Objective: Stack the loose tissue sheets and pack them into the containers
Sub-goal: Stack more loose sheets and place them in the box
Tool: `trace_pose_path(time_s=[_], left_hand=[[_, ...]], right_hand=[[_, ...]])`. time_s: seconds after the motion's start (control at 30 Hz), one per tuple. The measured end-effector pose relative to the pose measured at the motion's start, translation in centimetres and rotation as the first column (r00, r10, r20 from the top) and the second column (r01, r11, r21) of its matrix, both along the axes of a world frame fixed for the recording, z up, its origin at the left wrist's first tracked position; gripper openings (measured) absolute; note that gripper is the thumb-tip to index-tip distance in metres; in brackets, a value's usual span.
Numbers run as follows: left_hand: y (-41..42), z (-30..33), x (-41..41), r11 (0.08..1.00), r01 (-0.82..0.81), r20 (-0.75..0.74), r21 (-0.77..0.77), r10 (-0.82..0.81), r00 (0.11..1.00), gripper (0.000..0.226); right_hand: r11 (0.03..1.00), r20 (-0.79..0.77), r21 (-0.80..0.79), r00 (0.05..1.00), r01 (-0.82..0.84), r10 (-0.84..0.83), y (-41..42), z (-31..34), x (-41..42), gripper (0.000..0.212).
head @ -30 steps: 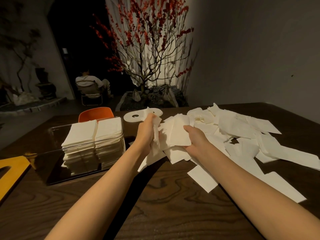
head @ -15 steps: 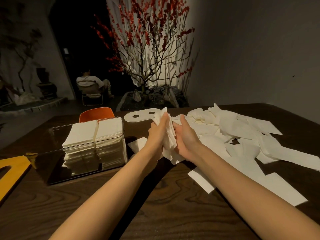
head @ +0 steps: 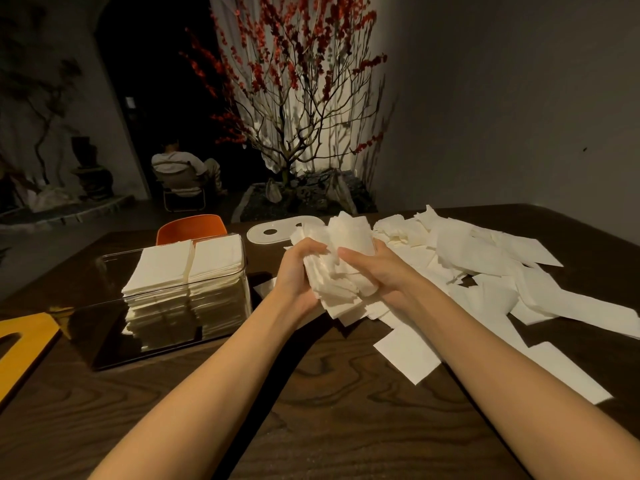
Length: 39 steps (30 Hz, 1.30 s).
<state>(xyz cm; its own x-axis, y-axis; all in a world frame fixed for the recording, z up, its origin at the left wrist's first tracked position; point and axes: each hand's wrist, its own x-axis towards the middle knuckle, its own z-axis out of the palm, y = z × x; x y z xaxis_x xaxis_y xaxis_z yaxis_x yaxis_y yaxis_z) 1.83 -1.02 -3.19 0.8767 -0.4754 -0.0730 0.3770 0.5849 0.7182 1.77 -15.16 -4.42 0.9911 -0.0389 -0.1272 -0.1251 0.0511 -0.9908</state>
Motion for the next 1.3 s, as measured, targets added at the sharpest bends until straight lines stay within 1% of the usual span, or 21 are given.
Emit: trace_pose_path(time_s=[0.03, 0.1, 0.17, 0.23, 0.33, 0.43, 0.53, 0.6, 0.67, 0.7, 0.73, 0.77, 0.83, 0.9, 0.97, 1.03, 1.07, 1.1, 1.17, 1.2, 1.3], left_hand=[[0.1, -0.1, 0.3, 1.000, 0.018, 0.000, 0.006, -0.018, 1.000, 0.050], [0.2, -0.4, 0.6, 0.999, 0.036, -0.015, 0.013, -0.036, 0.999, 0.057], [0.4, -0.5, 0.9, 0.999, 0.029, -0.028, 0.015, -0.029, 0.999, 0.057], [0.4, -0.7, 1.1, 1.000, 0.025, -0.042, 0.004, -0.025, 0.999, 0.054], [0.5, -0.9, 1.1, 1.000, 0.004, -0.054, -0.018, -0.005, 0.999, 0.042], [0.7, -0.7, 0.8, 1.000, -0.006, -0.060, -0.030, 0.004, 0.998, 0.030], [0.8, -0.4, 0.5, 0.999, -0.017, -0.082, -0.040, 0.014, 0.997, 0.028], [0.8, -0.3, 0.4, 0.997, -0.043, -0.101, -0.059, 0.037, 0.994, 0.031], [0.8, -0.1, 0.2, 0.990, -0.128, -0.095, 0.057, 0.133, 0.987, 0.031], [0.7, -0.2, 0.4, 0.964, -0.201, -0.033, 0.172, 0.210, 0.977, 0.031], [0.7, -0.4, 0.7, 0.904, -0.297, 0.087, 0.307, 0.284, 0.955, 0.030], [0.6, -0.4, 0.8, 0.812, -0.417, 0.247, 0.408, 0.341, 0.907, 0.028], [0.5, -0.6, 1.3, 0.679, -0.591, 0.524, 0.436, 0.342, 0.780, 0.020], [0.3, -0.8, 1.3, 0.621, -0.646, 0.667, 0.444, 0.253, 0.701, 0.022], [-0.3, -1.3, 1.3, 0.555, -0.655, 0.753, 0.513, 0.075, 0.653, 0.040], [-1.0, -1.7, 1.3, 0.527, -0.625, 0.759, 0.577, -0.063, 0.648, 0.041], [-1.2, -1.7, 1.2, 0.542, -0.588, 0.729, 0.601, -0.070, 0.681, 0.033], [-1.2, -1.6, 1.3, 0.557, -0.552, 0.693, 0.621, -0.062, 0.718, 0.028], [-0.7, -1.6, 1.7, 0.605, -0.509, 0.657, 0.612, -0.032, 0.753, 0.040], [-0.5, -1.6, 1.7, 0.645, -0.473, 0.637, 0.600, -0.027, 0.771, 0.047], [0.1, -1.5, 1.5, 0.725, -0.379, 0.537, 0.575, 0.015, 0.843, 0.045]], right_hand=[[1.000, -0.026, 0.024, 0.999, -0.018, 0.018, -0.3, 0.0, -0.1, 0.065], [0.999, -0.050, 0.045, 0.998, -0.020, 0.023, -0.4, 0.3, -0.5, 0.046], [0.999, -0.024, 0.042, 1.000, -0.002, 0.003, -0.4, 0.5, -0.7, 0.030], [0.999, 0.005, 0.028, 0.999, 0.045, -0.046, -0.3, 0.5, -0.6, 0.023], [0.991, 0.045, -0.012, 0.990, 0.134, -0.133, -0.5, 0.3, -0.4, 0.023], [0.989, 0.053, -0.031, 0.988, 0.145, -0.143, -0.7, 0.4, -0.4, 0.020], [0.993, 0.029, -0.027, 0.993, 0.118, -0.117, -0.8, 0.5, -0.5, 0.027], [0.984, 0.050, -0.031, 0.984, 0.173, -0.171, -0.8, 0.5, -0.4, 0.031], [0.961, 0.123, -0.110, 0.963, 0.252, -0.239, -0.7, 0.6, -0.4, 0.034], [0.944, 0.153, -0.173, 0.954, 0.282, -0.257, -0.7, 0.5, -0.4, 0.037], [0.927, 0.166, -0.230, 0.950, 0.297, -0.263, -0.8, 0.5, -0.4, 0.039], [0.921, 0.163, -0.266, 0.955, 0.286, -0.250, -0.8, 0.5, -0.4, 0.041], [0.927, 0.116, -0.316, 0.978, 0.203, -0.175, -0.9, 0.8, -0.6, 0.039], [0.917, 0.037, -0.386, 0.995, 0.098, -0.090, -0.8, 1.0, -1.0, 0.031], [0.899, 0.017, -0.436, 0.999, 0.032, -0.028, -0.5, 1.2, -1.3, 0.025], [0.886, 0.017, -0.462, 0.999, -0.035, 0.048, -0.2, 1.4, -1.5, 0.037], [0.884, 0.006, -0.462, 0.996, -0.075, 0.087, -0.1, 1.6, -1.6, 0.040], [0.891, -0.007, -0.439, 0.992, -0.118, 0.128, -0.1, 1.8, -1.7, 0.032], [0.919, -0.053, -0.338, 0.979, -0.204, 0.198, -0.3, 2.2, -2.3, 0.014], [0.930, -0.062, -0.284, 0.972, -0.234, 0.226, -0.4, 2.4, -2.6, 0.014], [0.942, -0.051, -0.152, 0.954, -0.300, 0.296, -0.6, 2.5, -3.0, 0.009]])
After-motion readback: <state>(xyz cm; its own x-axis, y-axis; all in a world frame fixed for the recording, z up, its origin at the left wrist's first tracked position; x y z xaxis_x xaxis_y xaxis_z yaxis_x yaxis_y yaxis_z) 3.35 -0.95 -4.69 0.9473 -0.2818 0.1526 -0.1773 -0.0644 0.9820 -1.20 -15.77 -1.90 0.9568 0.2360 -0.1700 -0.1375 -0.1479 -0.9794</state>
